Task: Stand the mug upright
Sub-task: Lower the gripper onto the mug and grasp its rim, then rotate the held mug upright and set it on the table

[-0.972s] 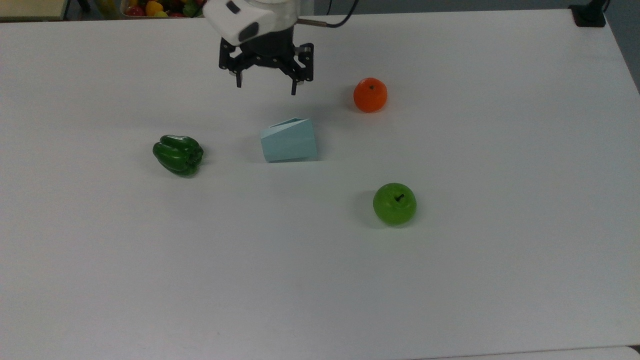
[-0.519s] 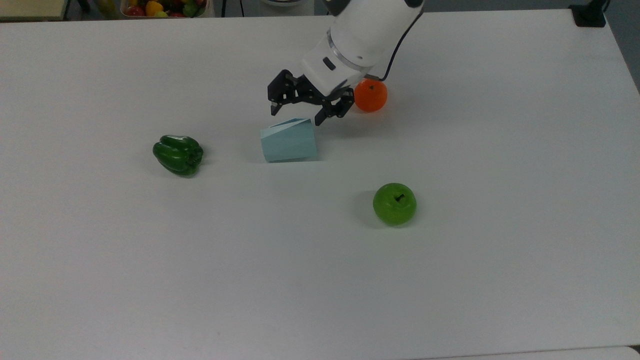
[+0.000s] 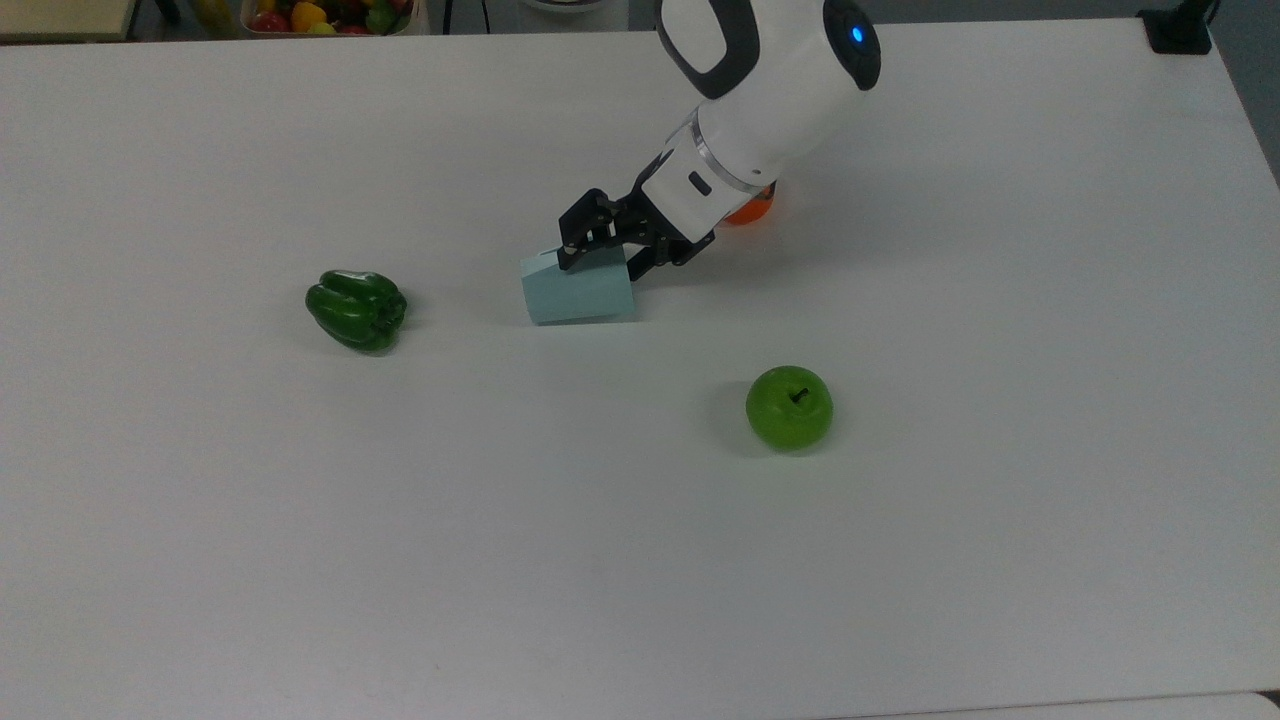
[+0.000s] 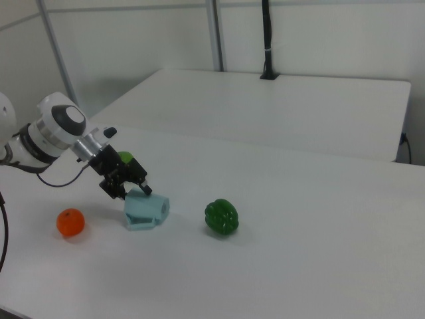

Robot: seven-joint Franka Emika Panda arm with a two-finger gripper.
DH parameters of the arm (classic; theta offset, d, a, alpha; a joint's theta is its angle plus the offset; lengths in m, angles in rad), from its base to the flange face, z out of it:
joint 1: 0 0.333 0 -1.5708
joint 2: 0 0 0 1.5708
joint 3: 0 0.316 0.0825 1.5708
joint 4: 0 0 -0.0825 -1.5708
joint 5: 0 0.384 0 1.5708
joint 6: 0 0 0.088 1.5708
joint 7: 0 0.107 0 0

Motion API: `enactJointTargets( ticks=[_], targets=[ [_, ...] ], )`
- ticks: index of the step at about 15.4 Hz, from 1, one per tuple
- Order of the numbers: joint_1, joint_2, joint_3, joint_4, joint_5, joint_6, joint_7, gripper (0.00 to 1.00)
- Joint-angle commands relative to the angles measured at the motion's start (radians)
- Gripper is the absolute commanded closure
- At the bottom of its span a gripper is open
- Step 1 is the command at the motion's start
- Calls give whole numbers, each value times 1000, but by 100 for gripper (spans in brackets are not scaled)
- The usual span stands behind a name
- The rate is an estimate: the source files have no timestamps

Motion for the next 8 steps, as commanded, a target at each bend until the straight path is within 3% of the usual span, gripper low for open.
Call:
enactJointTargets(
  ticks=[1, 3, 4, 6, 8],
  targets=[
    [4, -5, -2, -40, -88, 17, 10, 60],
    [3, -7, -2, -39, -88, 19, 10, 85],
    [-1, -11, 0, -36, -85, 19, 8, 92],
    [-10, -31, 0, -30, -59, 22, 10, 100],
    [-34, -59, 0, -10, 34, 52, 7, 100]
  ],
)
